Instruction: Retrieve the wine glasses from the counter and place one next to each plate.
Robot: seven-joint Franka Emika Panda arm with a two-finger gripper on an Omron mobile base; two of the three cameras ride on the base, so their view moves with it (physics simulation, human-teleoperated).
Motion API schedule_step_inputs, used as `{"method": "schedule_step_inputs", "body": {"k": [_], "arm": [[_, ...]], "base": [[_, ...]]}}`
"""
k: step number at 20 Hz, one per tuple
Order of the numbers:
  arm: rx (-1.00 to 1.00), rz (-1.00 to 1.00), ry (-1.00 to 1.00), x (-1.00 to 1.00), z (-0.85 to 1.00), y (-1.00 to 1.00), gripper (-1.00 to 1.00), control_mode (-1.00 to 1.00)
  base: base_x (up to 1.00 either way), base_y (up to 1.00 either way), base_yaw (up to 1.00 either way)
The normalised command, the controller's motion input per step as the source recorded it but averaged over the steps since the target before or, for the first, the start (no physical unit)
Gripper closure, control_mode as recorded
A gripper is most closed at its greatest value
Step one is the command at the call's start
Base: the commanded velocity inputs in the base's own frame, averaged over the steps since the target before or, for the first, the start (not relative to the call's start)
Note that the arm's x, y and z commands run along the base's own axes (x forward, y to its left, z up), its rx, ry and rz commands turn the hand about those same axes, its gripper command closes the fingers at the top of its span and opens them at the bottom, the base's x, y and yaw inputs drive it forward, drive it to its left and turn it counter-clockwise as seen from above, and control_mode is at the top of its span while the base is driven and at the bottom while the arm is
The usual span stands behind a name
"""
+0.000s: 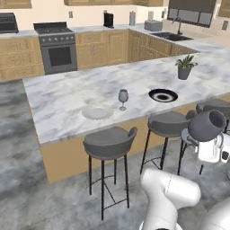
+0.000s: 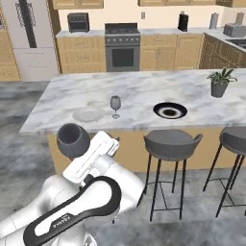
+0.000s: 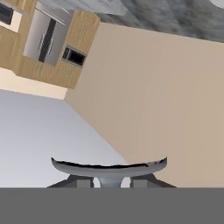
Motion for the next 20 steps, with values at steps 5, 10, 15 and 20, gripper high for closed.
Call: {"method": "schedule_step_inputs", "body": {"k": [5,10,15,20], "arm": [[0.0,0.0,0.0,0.0,0.0,0.0,1.0,1.0],[0.0,0.0,0.0,0.0,0.0,0.0,1.0,1.0],[0.0,0.0,0.0,0.0,0.0,0.0,1.0,1.0],[0.0,0.0,0.0,0.0,0.0,0.0,1.0,1.0]], "base": [[0.0,-1.0,0.26],[0.13,-1.0,0.22],[0.41,-0.89,0.17],[0.75,-0.12,0.02]]}}
